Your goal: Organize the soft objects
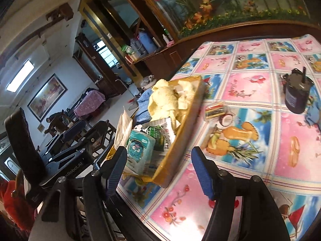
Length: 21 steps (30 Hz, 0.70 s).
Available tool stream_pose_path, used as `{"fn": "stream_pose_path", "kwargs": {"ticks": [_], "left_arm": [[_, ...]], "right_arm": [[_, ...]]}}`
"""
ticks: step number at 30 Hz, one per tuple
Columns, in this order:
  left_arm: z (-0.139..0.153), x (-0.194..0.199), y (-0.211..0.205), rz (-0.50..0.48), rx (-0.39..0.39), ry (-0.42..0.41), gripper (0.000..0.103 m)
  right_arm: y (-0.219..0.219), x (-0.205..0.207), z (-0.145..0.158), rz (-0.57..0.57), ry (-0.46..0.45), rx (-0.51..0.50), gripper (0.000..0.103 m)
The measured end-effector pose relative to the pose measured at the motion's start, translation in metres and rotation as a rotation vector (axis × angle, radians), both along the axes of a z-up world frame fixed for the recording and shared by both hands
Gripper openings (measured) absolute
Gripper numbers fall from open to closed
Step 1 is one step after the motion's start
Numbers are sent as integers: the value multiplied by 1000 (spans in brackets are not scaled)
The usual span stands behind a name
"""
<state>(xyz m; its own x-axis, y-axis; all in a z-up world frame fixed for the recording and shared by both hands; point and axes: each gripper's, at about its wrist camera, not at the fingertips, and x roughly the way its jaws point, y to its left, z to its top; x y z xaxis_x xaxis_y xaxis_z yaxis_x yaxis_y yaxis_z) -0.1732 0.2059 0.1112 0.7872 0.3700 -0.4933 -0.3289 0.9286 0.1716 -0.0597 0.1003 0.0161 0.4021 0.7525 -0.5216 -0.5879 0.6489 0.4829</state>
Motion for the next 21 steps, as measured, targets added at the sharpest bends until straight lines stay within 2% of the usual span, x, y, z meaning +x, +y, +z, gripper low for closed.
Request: {"fn": "stream_pose_path", "kwargs": {"ticks": [10, 13, 15, 16, 17, 18, 19, 21], "left_arm": [[2, 8, -25, -3, 31, 8, 74], [6, 4, -29, 38, 55, -25, 74], [12, -6, -31, 111, 95, -96, 75], [16, -14, -34, 133, 110, -146, 80], [17, -21, -34, 143, 107, -189, 94], [18, -24, -32, 149, 76, -213, 103], [17, -21, -26, 135, 14, -200, 103], [13, -8, -14, 75, -108, -99, 103]], "right_arm": [[-27, -2, -1, -48, 0, 14, 71], [-30, -2, -3, -53, -3, 18, 71], [-31, -4, -4, -54, -6, 22, 71], [-32, -5, -4, -56, -11, 23, 71], [-32, -6, -4, -56, -17, 23, 71], [-32, -7, -5, -56, -23, 19, 71], [-31, -7, -5, -55, -28, 16, 71], [-30, -9, -5, -53, -35, 12, 71]]}}
